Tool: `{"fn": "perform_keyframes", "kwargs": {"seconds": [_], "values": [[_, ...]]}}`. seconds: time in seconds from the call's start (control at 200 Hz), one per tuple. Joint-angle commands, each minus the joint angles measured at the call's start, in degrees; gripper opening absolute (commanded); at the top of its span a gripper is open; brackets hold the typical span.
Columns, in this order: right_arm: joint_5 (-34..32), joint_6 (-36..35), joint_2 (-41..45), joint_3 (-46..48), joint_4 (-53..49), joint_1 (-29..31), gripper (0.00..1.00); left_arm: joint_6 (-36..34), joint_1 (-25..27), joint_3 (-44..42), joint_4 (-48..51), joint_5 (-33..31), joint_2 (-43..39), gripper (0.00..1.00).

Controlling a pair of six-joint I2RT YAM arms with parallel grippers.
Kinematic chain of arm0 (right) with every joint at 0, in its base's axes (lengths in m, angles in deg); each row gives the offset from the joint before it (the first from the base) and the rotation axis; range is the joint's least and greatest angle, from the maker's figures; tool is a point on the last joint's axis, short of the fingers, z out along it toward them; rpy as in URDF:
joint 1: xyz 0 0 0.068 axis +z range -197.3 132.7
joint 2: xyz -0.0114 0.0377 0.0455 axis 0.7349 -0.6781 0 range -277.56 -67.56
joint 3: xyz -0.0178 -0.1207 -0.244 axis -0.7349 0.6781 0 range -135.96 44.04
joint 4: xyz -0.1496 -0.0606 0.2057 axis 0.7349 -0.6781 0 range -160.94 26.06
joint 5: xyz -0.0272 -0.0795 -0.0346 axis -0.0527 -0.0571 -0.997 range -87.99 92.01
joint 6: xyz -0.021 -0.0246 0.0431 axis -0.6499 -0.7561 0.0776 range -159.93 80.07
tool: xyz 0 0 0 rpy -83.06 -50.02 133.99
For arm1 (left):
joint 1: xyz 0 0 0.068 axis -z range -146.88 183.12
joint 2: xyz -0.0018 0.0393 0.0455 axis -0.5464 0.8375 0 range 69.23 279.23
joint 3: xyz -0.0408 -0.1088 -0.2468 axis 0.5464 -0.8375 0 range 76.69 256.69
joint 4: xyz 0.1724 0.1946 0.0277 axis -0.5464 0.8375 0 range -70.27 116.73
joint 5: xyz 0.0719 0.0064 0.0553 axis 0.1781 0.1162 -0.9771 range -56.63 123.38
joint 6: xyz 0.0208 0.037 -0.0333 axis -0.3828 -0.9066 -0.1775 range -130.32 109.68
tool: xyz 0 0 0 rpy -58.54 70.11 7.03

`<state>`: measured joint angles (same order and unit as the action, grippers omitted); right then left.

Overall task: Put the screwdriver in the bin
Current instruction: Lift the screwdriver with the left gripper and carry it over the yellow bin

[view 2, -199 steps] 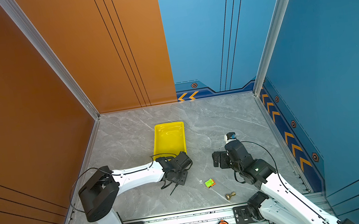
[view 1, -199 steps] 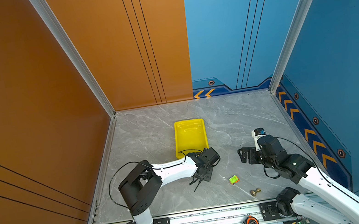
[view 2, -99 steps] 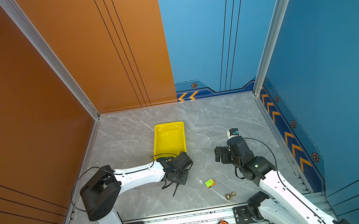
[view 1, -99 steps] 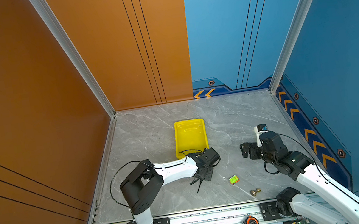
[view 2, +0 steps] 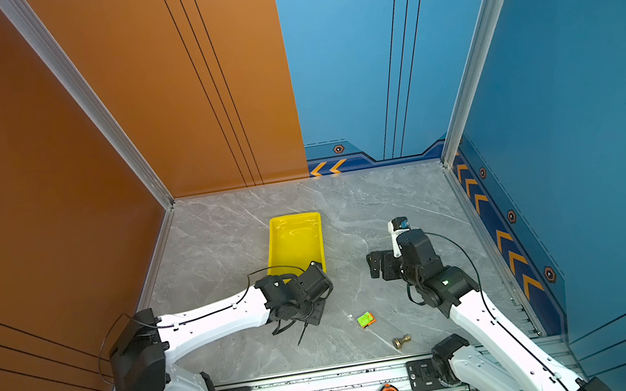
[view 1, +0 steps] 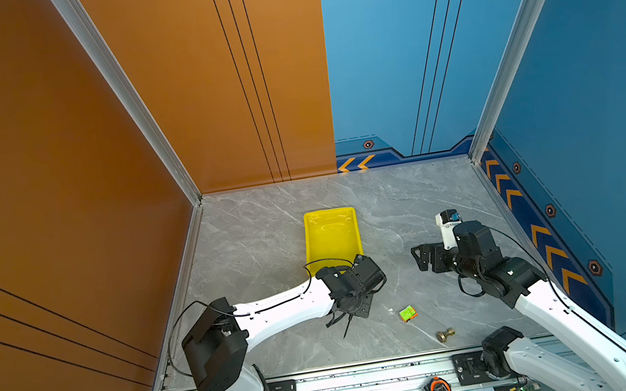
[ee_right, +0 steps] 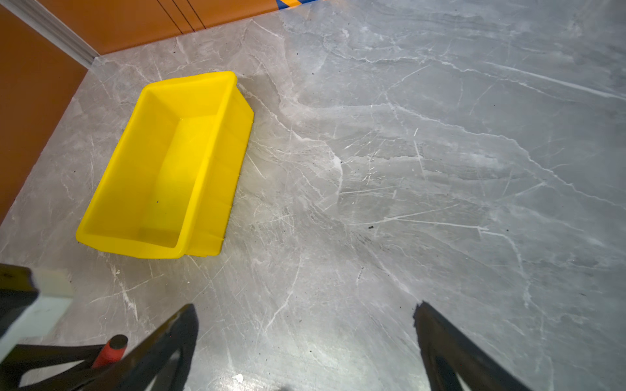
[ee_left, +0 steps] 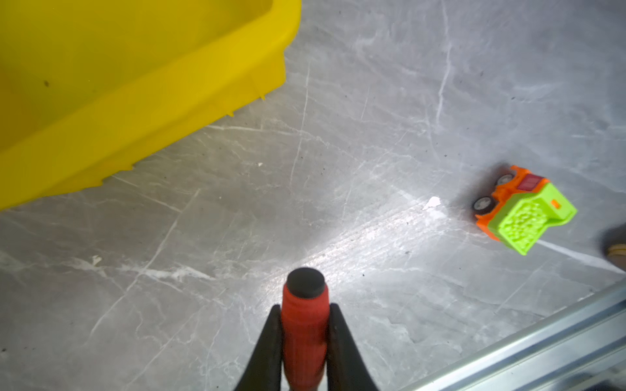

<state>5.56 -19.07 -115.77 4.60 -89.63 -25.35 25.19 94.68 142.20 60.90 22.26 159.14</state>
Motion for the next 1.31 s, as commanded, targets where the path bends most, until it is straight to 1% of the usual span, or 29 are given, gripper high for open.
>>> {"fn": "perform_keyframes", "kwargs": {"seconds": [0.0, 0.11, 0.195, 0.255, 0.33, 0.371, 0.461, 0.551, 0.621, 0.766, 0.791, 0.816, 0.886, 1.112, 1.302], "values": [[3.31, -2.53, -1.56, -3.19, 1.46, -0.33, 1.0, 1.19, -1.46, 4.98, 5.59, -4.62, -1.85, 0.01], [3.61, -3.08, -3.97, -6.58, 0.8, -0.26, 1.0, -1.21, -6.09, 11.22, 7.05, -2.86, -0.53, 0.0], [4.91, -4.39, -4.88, -7.72, 3.45, 0.48, 1.0, -3.15, -11.14, 16.21, 7.57, -0.98, 1.8, 0.0], [6.57, -7.19, -4.54, -7.36, 6.63, 2.12, 1.0, -4.0, -14.28, 19.8, 7.86, -0.41, 3.82, 0.0], [6.09, -12.1, -3.35, -6.67, 10.0, 5.75, 1.0, -4.93, -17.78, 23.72, 7.78, -0.3, 6.97, 0.0], [7.56, -15.1, -2.8, -6.3, 11.46, 7.44, 1.0, -5.39, -19.3, 25.87, 7.71, -0.28, 9.08, 0.0], [8.29, -19.76, -3.08, -6.41, 12.15, 10.96, 1.0, -6.13, -21.98, 30.99, 7.7, -0.37, 14.75, 0.0], [9.96, -21.6, -5.23, -7.96, 11.11, 12.92, 1.0, -6.92, -23.53, 35.6, 7.76, -1.91, 20.26, 0.0], [12.14, -21.74, -6.75, -7.94, 12.59, 14.0, 1.0, -6.97, -25.08, 37.82, 7.53, -2.24, 24.06, 0.0], [13.89, -22.64, -10.89, -9.35, 14.69, 17.81, 1.0, -8.04, -28.47, 37.93, 4.72, 0.11, 28.62, 0.0], [13.92, -22.98, -11.61, -9.71, 14.84, 17.86, 1.0, -8.44, -28.72, 37.93, 4.57, 0.35, 29.18, 0.0], [13.79, -23.21, -12.32, -9.86, 15.04, 19.81, 1.0, -8.87, -28.91, 38.06, 4.49, 0.53, 29.84, 0.0], [13.34, -23.28, -13.75, -9.88, 16.28, 21.0, 1.0, -9.29, -29.32, 38.11, 4.6, 0.65, 31.31, 0.0], [11.32, -22.33, -17.41, -8.24, 20.79, 23.74, 1.0, -6.76, -30.8, 37.7, 3.0, 1.17, 34.19, 0.0], [9.66, -22.03, -19.54, -9.02, 22.43, 23.99, 1.0, -6.06, -30.84, 39.43, 3.01, 0.41, 36.99, 0.0]]}}
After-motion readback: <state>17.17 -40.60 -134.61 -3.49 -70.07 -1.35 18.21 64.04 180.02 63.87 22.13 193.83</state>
